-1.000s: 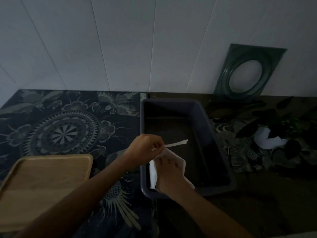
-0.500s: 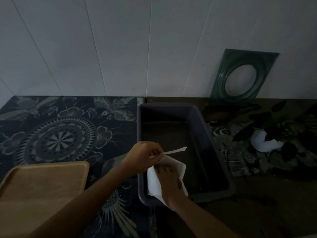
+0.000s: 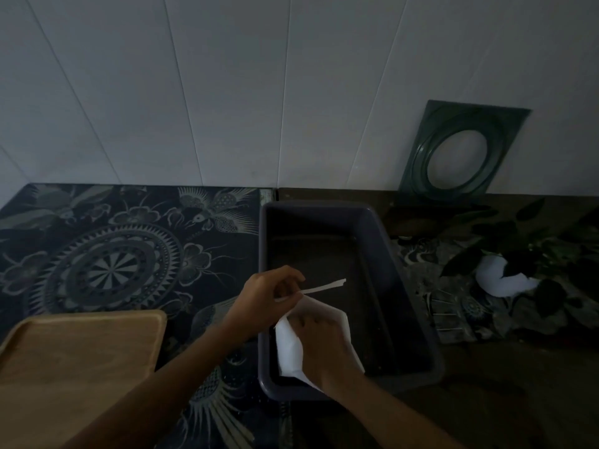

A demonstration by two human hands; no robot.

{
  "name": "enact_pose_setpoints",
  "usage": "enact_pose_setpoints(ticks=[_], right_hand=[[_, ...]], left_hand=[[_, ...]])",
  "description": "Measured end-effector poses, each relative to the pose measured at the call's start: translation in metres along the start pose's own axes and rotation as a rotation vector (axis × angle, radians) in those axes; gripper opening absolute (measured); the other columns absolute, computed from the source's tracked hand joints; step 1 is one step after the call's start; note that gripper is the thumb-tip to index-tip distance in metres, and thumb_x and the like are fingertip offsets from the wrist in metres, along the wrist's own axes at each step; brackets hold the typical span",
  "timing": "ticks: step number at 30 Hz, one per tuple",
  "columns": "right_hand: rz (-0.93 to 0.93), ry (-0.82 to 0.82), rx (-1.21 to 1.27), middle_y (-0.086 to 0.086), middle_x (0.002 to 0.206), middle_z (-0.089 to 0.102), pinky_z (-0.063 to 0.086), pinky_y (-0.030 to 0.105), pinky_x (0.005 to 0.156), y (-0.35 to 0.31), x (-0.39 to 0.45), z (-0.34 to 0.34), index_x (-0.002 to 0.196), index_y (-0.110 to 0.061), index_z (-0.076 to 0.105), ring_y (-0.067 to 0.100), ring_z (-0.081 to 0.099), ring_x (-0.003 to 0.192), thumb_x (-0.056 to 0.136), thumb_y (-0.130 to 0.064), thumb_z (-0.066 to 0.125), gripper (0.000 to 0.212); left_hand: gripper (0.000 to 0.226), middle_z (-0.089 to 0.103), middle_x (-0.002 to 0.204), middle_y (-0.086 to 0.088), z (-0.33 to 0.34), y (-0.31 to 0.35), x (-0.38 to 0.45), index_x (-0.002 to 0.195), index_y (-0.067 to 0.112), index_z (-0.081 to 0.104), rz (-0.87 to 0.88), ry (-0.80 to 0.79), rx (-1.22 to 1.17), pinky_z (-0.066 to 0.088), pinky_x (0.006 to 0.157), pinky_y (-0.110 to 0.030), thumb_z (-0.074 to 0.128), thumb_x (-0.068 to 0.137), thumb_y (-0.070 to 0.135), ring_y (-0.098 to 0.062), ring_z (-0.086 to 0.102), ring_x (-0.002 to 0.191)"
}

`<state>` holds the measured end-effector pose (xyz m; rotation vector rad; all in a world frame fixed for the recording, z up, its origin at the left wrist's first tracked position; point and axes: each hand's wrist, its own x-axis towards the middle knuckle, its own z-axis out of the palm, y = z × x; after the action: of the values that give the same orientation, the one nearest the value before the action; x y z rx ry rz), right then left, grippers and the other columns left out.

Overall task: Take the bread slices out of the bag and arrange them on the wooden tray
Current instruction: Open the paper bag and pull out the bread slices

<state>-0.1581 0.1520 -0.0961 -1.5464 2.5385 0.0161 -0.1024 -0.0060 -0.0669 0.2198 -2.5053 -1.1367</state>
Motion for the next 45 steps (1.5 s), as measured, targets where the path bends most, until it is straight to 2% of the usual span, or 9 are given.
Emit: enact_pose_setpoints(ticks=[3, 8, 13, 19, 25, 30, 35, 41, 45], right_hand=[[0.013, -0.006, -0.096, 0.006, 0.109, 0.071, 0.053, 0.04, 0.083, 0.001, -0.002, -0.016, 0.116, -0.016, 0.061, 0.025, 0.068, 0.097, 0.086, -0.048, 0.063, 0.044], [0.036, -0.028, -0.111, 0.007, 0.125, 0.063, 0.048, 0.04, 0.09, 0.002, -0.003, -0.043, 0.126, -0.016, 0.053, 0.026, 0.063, 0.107, 0.088, -0.03, 0.068, 0.043], [0.002, 0.027, -0.015, 0.002, 0.127, 0.062, 0.049, 0.041, 0.091, 0.01, -0.013, -0.074, 0.13, -0.025, 0.05, 0.024, 0.062, 0.112, 0.076, -0.043, 0.079, 0.064], [-0.013, -0.032, 0.103, -0.009, 0.126, 0.057, 0.046, 0.04, 0.084, 0.031, -0.026, -0.114, 0.131, -0.041, 0.04, 0.018, 0.057, 0.114, 0.071, -0.054, 0.072, 0.07], [-0.045, -0.033, 0.173, -0.018, 0.1, 0.058, 0.052, 0.037, 0.074, 0.057, -0.033, -0.162, 0.111, -0.045, 0.046, 0.006, 0.058, 0.089, 0.062, -0.072, 0.063, 0.059], [-0.107, -0.015, 0.257, -0.026, 0.103, 0.062, 0.055, 0.029, 0.078, 0.079, -0.03, -0.191, 0.116, -0.049, 0.05, -0.004, 0.06, 0.092, 0.063, -0.071, 0.073, 0.061], [-0.172, 0.016, 0.551, -0.022, 0.11, 0.068, 0.057, 0.027, 0.082, 0.102, -0.023, -0.211, 0.116, -0.048, 0.06, -0.002, 0.066, 0.1, 0.068, -0.06, 0.082, 0.055], [-0.131, 0.03, 0.961, -0.008, 0.112, 0.072, 0.057, 0.04, 0.093, 0.13, -0.006, -0.206, 0.112, -0.041, 0.069, 0.012, 0.07, 0.105, 0.066, -0.044, 0.09, 0.051], [-0.035, 0.022, 1.208, 0.0, 0.112, 0.075, 0.058, 0.034, 0.089, 0.145, 0.006, -0.188, 0.109, -0.037, 0.073, 0.018, 0.071, 0.108, 0.06, -0.041, 0.091, 0.052]], left_hand=[[0.033, 0.07, 0.086, 0.023, 0.001, -0.003, 0.0, 0.112, 0.039, 0.06, -0.007, 0.008, -0.012, 0.052, 0.073, -0.008, 0.073, 0.084, 0.028, 0.001, 0.069, 0.083], [0.038, 0.07, 0.097, 0.022, 0.002, -0.006, 0.003, 0.114, 0.041, 0.056, -0.012, 0.018, -0.009, 0.056, 0.072, -0.017, 0.074, 0.082, 0.03, -0.001, 0.07, 0.081], [0.043, 0.07, 0.084, 0.024, 0.002, -0.011, 0.008, 0.114, 0.044, 0.053, -0.04, -0.005, -0.006, 0.054, 0.07, -0.01, 0.076, 0.082, 0.027, 0.002, 0.07, 0.08], [0.05, 0.069, 0.099, 0.027, -0.002, -0.012, 0.011, 0.112, 0.058, 0.046, -0.047, -0.012, -0.042, 0.052, 0.071, -0.007, 0.076, 0.08, 0.033, 0.003, 0.07, 0.083], [0.051, 0.071, 0.095, 0.025, -0.005, -0.004, 0.009, 0.119, 0.06, 0.044, -0.056, -0.055, -0.073, 0.056, 0.069, -0.012, 0.073, 0.079, 0.048, 0.002, 0.071, 0.08], [0.077, 0.068, 0.105, 0.027, -0.022, 0.007, 0.008, 0.133, 0.065, 0.032, -0.077, -0.156, -0.052, 0.055, 0.08, -0.012, 0.08, 0.075, 0.047, 0.007, 0.067, 0.098], [0.12, 0.049, 0.147, 0.019, -0.041, 0.023, 0.008, 0.156, 0.039, 0.015, -0.048, -0.331, -0.232, 0.051, 0.102, -0.021, 0.093, 0.065, 0.039, -0.002, 0.054, 0.131], [0.093, 0.059, 0.142, 0.002, -0.042, 0.051, 0.012, 0.145, 0.036, 0.042, -0.079, -0.214, -0.536, 0.053, 0.105, -0.036, 0.092, 0.069, 0.017, -0.019, 0.058, 0.131], [0.071, 0.065, 0.132, -0.01, -0.04, 0.061, 0.021, 0.138, 0.02, 0.052, -0.197, -0.119, -0.672, 0.056, 0.098, -0.035, 0.084, 0.077, 0.001, -0.027, 0.063, 0.124]])
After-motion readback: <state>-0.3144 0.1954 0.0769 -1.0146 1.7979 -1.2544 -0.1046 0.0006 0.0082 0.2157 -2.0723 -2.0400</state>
